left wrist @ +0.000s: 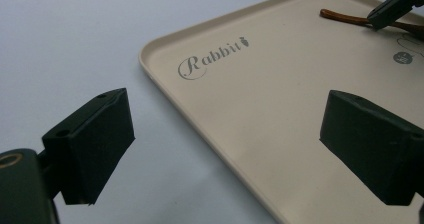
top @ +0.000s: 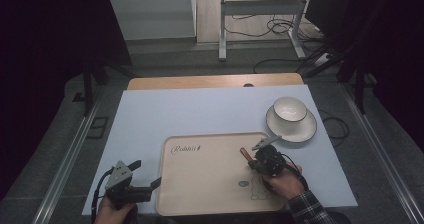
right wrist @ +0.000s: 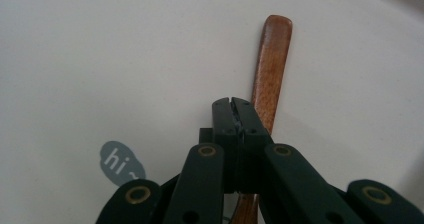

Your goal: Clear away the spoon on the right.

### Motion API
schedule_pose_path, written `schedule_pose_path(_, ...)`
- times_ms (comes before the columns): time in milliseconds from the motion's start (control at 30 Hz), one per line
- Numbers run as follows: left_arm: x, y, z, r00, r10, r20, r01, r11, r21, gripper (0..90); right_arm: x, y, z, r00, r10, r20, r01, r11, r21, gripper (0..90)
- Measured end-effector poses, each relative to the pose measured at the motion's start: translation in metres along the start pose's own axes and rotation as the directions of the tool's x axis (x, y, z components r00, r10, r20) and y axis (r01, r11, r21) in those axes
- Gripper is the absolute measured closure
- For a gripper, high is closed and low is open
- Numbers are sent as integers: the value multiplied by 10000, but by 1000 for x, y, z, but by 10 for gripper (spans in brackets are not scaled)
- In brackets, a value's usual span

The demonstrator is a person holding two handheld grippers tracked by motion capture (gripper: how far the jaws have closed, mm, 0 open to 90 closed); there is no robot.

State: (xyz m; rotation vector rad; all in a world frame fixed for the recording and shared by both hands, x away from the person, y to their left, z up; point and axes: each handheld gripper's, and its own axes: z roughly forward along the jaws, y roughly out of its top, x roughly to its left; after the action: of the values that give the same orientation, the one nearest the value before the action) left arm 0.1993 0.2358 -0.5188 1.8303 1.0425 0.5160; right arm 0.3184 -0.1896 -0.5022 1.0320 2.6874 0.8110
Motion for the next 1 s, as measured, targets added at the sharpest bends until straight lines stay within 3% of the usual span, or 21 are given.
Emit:
schedule_pose_path(667, 0, 0, 0, 10000, 10, 3, -10, 10000, 6, 69, -26, -10, -8, 9959, 740, 528, -732, 9972, -155, 898)
schedule_pose_path(1000, 0, 0, 0, 10000, 25, -3, -25, 10000, 0, 69, -25, -10, -8, 9970, 588, 509, -569, 9977, -379, 863)
